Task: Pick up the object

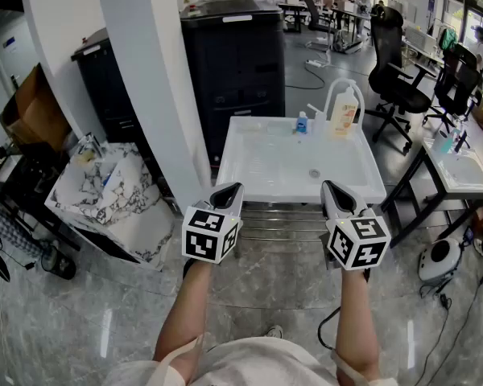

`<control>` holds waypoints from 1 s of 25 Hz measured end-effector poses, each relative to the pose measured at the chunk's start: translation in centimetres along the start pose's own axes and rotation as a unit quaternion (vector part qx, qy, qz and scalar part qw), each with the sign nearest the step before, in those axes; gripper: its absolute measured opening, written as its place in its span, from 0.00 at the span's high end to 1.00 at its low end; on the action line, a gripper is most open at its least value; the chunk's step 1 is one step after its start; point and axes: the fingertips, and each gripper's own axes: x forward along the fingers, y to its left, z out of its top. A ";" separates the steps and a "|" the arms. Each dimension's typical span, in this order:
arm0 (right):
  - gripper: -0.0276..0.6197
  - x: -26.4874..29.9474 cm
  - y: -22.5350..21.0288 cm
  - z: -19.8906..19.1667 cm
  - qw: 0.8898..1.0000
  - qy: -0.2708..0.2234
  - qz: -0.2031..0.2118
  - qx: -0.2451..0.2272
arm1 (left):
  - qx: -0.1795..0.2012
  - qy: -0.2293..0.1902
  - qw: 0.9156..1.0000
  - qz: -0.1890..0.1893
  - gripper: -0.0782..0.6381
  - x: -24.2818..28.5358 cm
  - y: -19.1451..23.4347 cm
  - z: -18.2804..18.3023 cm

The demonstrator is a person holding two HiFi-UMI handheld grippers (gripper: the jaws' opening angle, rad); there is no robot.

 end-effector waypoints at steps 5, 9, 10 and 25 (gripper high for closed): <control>0.96 0.8 -0.7 -0.3 1.000 0.003 0.006 -0.002 | -0.011 -0.003 1.000 0.005 0.88 1.4 0.2 -0.2; 0.96 1.6 -1.5 -0.5 1.000 0.005 0.016 -0.002 | -0.018 -0.007 1.000 0.010 0.88 2.7 0.3 0.1; 0.96 1.8 -1.7 -0.5 1.000 0.006 0.019 -0.001 | -0.019 -0.007 1.000 0.009 0.88 3.1 0.2 0.1; 0.96 2.7 -6.1 -1.7 0.999 0.011 0.041 0.005 | -0.020 0.008 0.999 0.026 0.82 7.7 -1.7 -0.1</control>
